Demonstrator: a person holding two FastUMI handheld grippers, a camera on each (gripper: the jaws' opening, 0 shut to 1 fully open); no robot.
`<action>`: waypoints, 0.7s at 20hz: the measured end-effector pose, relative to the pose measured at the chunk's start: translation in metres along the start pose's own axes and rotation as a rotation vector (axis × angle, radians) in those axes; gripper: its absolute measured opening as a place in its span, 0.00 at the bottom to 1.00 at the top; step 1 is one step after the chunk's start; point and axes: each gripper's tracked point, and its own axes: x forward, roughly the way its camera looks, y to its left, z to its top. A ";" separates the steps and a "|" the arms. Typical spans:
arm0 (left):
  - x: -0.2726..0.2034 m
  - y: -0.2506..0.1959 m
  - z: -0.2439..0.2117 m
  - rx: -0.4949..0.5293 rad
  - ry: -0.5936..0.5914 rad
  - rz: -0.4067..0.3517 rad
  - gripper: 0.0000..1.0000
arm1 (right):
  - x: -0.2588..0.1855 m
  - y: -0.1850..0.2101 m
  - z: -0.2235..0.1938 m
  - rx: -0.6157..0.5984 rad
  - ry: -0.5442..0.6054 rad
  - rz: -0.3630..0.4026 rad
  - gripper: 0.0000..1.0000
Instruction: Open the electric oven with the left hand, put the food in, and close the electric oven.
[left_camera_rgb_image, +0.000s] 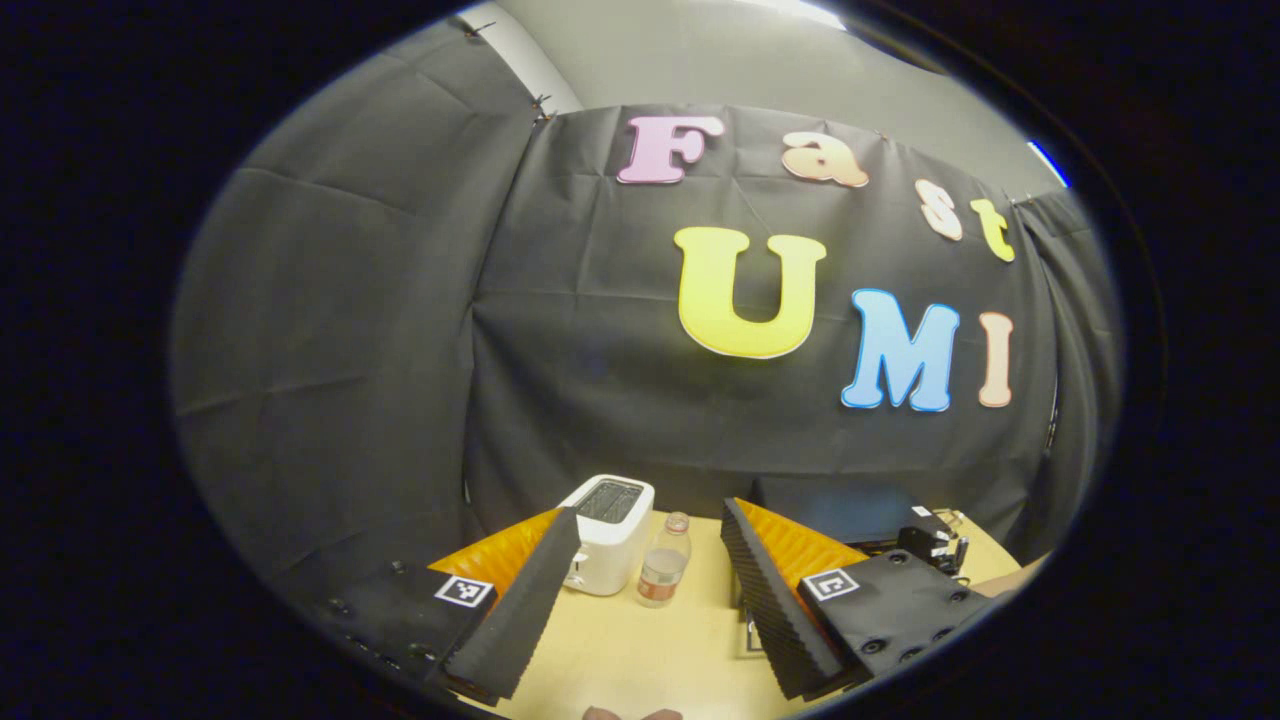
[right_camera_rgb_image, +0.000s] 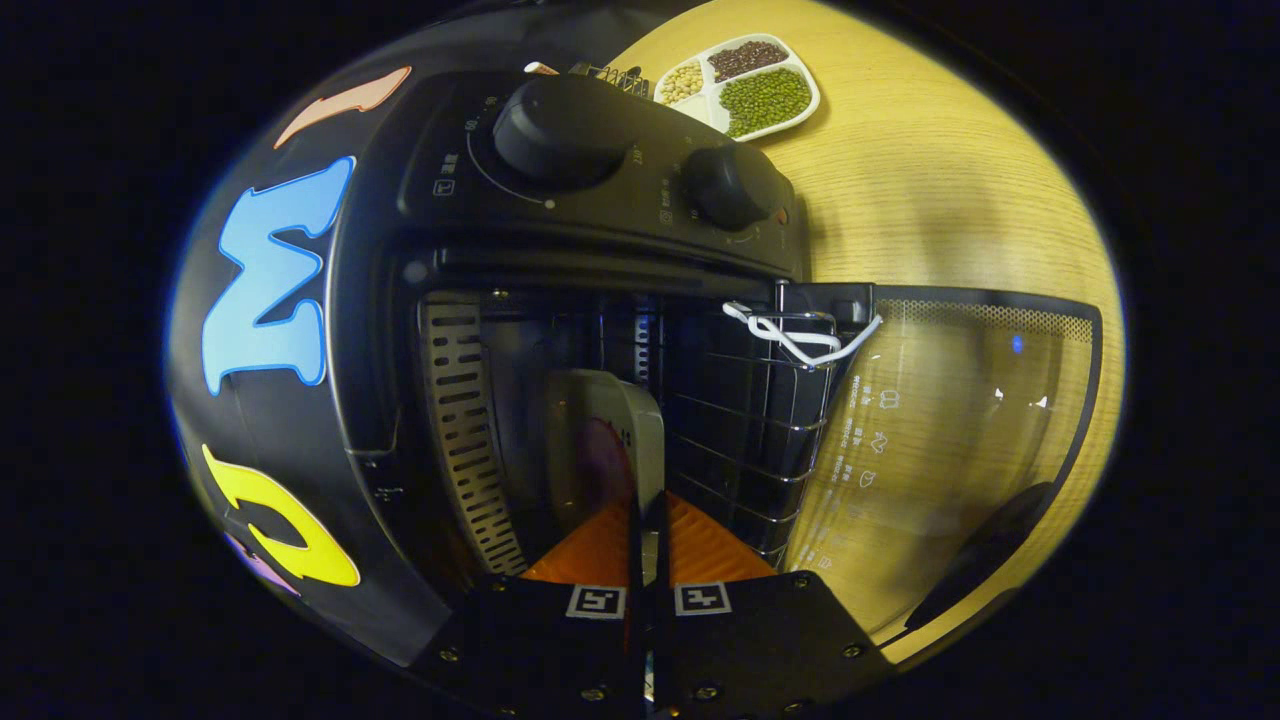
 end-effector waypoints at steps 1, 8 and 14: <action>-0.001 -0.001 0.000 0.003 0.001 0.000 1.00 | 0.003 0.000 -0.001 0.003 -0.007 0.003 0.05; -0.007 -0.026 0.002 0.006 -0.005 -0.027 0.96 | -0.017 0.014 -0.012 -0.090 0.050 0.033 0.27; -0.007 -0.079 0.003 0.007 -0.019 -0.101 1.00 | -0.082 0.007 0.009 -0.335 0.077 0.031 0.37</action>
